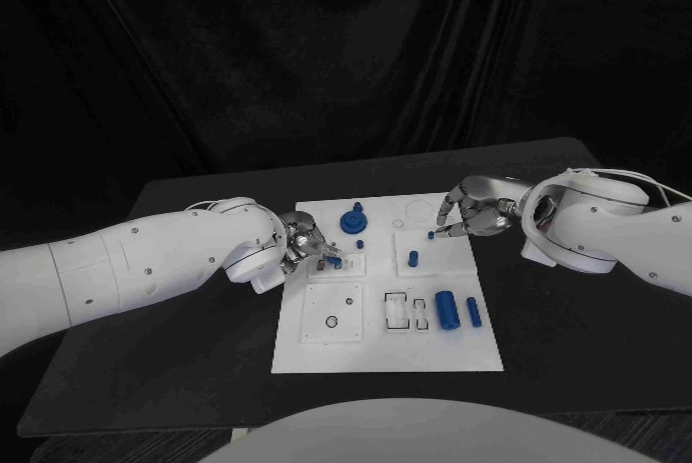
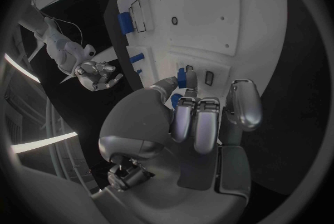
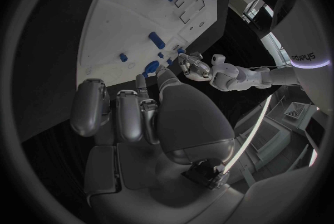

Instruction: Assemble the parts on the task board

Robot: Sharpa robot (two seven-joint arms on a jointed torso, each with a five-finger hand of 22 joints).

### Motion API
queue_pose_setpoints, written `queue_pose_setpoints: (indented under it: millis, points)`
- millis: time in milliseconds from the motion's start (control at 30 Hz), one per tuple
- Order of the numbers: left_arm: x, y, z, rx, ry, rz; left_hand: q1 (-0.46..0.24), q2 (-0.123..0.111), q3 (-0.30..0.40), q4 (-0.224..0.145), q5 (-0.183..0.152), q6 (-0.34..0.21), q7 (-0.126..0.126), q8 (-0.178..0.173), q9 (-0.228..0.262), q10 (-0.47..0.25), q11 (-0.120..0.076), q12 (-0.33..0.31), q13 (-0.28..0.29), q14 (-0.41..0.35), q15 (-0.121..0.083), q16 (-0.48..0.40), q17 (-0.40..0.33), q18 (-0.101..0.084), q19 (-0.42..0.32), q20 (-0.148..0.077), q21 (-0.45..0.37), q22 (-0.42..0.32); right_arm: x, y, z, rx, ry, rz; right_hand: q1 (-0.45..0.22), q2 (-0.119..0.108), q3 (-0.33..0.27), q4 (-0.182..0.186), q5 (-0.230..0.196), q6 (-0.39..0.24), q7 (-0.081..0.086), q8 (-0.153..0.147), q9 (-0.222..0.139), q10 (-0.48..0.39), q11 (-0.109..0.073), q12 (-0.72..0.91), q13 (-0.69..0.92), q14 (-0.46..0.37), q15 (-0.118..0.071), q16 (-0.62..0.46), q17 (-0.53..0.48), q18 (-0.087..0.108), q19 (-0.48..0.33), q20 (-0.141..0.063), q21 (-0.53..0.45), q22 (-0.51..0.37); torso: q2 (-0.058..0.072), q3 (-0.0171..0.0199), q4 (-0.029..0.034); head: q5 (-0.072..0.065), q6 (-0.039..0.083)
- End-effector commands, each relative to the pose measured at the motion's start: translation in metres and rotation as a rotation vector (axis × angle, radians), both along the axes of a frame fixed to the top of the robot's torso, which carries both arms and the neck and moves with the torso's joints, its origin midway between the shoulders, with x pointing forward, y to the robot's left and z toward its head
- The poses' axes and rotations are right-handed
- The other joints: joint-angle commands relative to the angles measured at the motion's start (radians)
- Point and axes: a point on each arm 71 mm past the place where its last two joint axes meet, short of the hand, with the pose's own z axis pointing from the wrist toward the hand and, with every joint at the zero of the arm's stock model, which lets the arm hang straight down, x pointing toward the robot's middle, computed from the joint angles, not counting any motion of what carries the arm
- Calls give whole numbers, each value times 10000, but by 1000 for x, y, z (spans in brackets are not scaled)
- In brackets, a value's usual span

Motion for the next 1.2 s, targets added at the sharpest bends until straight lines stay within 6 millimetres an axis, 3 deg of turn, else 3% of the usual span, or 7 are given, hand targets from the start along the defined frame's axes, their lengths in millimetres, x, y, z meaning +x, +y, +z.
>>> queue_pose_setpoints:
  millis: [33,467,1200]
  points:
    - [3,-1,6,-40,-1167,11,28,-113,327,-256,-43,61,-29,-36,6,227,-80,26,1677,924,-58,34,2481,94,76,-18,49,1215,0,-2,-1,-10,-56,-163,122,-14,-6,-50,53,-64,5,-5,6,834,59,-48,2329,388,77,-59,-17,79,-77,23,-22,1525,-12,1,-2,-3,2]
    - [2,-3,11,1920,-2505,-787,-266,-140,349,29,-576,301,-81,-2,11,329,-139,75,1724,1020,-129,120,2603,35,351,-85,273,1364,-1,0,-1,59,-94,-119,133,-18,-2,-65,70,-73,7,-8,4,833,59,-48,2328,388,77,-58,-17,81,-79,23,-34,1523,8,0,-6,47,2]
    - [-6,-11,-1,2288,-2213,-1250,-474,-117,322,224,-679,420,-110,23,46,370,-177,93,1746,1034,-171,133,2622,29,411,-128,279,1386,-2,1,-3,68,-46,-104,171,-22,15,-112,154,-111,12,-22,-3,828,60,-52,2321,385,77,-69,-35,85,-81,23,-57,1519,1,11,-13,52,2]
